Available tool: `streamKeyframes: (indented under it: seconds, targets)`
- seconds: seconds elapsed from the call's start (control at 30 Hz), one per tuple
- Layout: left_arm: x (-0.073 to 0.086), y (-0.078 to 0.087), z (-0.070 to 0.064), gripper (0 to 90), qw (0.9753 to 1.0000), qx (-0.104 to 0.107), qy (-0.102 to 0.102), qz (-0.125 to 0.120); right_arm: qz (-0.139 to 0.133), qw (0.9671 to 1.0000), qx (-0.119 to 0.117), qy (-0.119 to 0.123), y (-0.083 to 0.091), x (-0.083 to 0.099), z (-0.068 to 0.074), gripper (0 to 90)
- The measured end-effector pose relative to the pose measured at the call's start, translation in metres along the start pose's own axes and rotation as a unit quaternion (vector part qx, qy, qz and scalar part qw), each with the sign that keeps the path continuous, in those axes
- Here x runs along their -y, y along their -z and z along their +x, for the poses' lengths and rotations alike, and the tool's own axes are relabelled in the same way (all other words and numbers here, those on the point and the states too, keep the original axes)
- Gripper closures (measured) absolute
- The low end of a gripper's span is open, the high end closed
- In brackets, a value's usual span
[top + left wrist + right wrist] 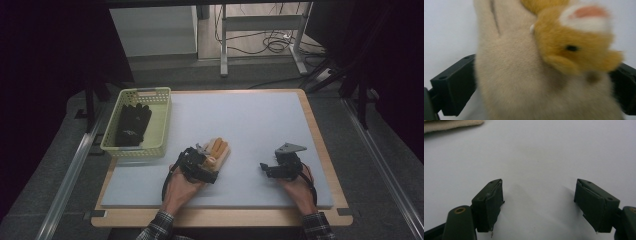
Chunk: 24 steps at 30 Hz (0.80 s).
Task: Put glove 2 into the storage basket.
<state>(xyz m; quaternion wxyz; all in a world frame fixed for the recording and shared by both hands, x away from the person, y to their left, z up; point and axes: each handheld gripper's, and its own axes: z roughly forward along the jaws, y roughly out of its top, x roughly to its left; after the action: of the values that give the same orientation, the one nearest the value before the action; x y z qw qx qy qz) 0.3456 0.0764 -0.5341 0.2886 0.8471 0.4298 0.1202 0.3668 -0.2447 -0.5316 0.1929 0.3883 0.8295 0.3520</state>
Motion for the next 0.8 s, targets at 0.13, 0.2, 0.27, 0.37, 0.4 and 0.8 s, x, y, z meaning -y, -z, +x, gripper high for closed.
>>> streamKeyframes:
  seconds: [0.13,0.2,0.27,0.37,0.4,0.8]
  targets:
    - [0.000,-0.002,-0.001,0.2,1.0000,-0.007,0.003,0.004,0.000,1.0000,0.000,0.001,0.000,0.000,0.000,22.8]
    - [-0.001,0.000,-0.003,3.6,0.9999,-0.008,0.001,0.007,-0.001,1.0000,0.000,0.000,0.000,0.000,0.000,22.8]
    - [-0.001,0.003,-0.005,10.4,0.9999,-0.006,-0.001,0.012,-0.001,1.0000,0.000,0.000,0.000,0.000,0.000,22.8]
    - [-0.003,0.006,-0.003,24.1,0.9998,-0.010,0.005,0.018,-0.001,1.0000,0.001,0.001,0.000,0.000,0.000,22.8]
    - [-0.004,0.007,-0.002,27.2,0.9997,-0.011,0.010,0.018,-0.001,1.0000,0.001,0.001,0.000,0.000,0.000,22.8]
    - [-0.005,0.013,-0.006,62.0,0.9997,-0.017,0.006,0.018,-0.001,1.0000,0.001,0.002,0.000,0.001,0.000,22.8]
